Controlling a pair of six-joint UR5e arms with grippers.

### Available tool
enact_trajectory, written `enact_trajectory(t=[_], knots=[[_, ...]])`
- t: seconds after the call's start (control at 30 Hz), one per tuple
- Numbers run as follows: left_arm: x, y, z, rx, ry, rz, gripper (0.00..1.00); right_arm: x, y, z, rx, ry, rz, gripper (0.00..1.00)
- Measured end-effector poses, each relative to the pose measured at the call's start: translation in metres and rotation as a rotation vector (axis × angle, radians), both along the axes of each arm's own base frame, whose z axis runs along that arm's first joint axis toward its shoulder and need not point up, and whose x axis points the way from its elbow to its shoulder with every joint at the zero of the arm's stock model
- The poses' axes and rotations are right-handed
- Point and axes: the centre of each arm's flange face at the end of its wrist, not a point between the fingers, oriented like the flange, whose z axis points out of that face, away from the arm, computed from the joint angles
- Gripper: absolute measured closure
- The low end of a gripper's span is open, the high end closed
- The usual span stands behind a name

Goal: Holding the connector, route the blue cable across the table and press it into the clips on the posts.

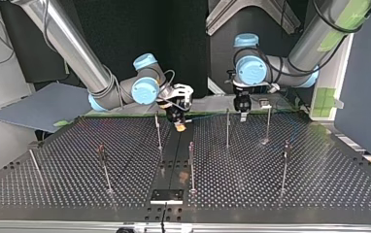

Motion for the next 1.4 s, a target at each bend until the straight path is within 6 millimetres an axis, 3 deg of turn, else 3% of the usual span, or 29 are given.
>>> enact_trajectory(t=[0.27, 0.5, 0.87, 1.07, 1.23, 1.4], knots=[[-0.031, -0.01, 0.01, 0.005, 0.032, -0.032, 0.0, -0.001, 0.002, -0.001, 0.01, 0.016, 0.002, 1.0], [-0.045, -0.029, 0.008, -0.024, 0.011, -0.05, 0.0, -0.003, 0.005, -0.001, 0.027, 0.032, 0.002, 1.0], [-0.048, -0.066, 0.001, -0.108, -0.051, -0.07, 0.0, -0.013, 0.016, 0.013, 0.034, 0.037, -0.001, 1.0], [-0.041, -0.097, -0.003, -0.15, -0.091, -0.11, 0.0, -0.017, 0.021, 0.007, 0.046, 0.046, -0.003, 1.0], [-0.042, -0.116, -0.018, -0.169, -0.075, -0.138, 0.0, -0.02, 0.02, 0.005, 0.05, 0.049, -0.007, 1.0], [-0.039, -0.116, -0.039, -0.17, -0.042, -0.124, 0.0, -0.022, 0.017, 0.006, 0.049, 0.047, -0.012, 1.0]])
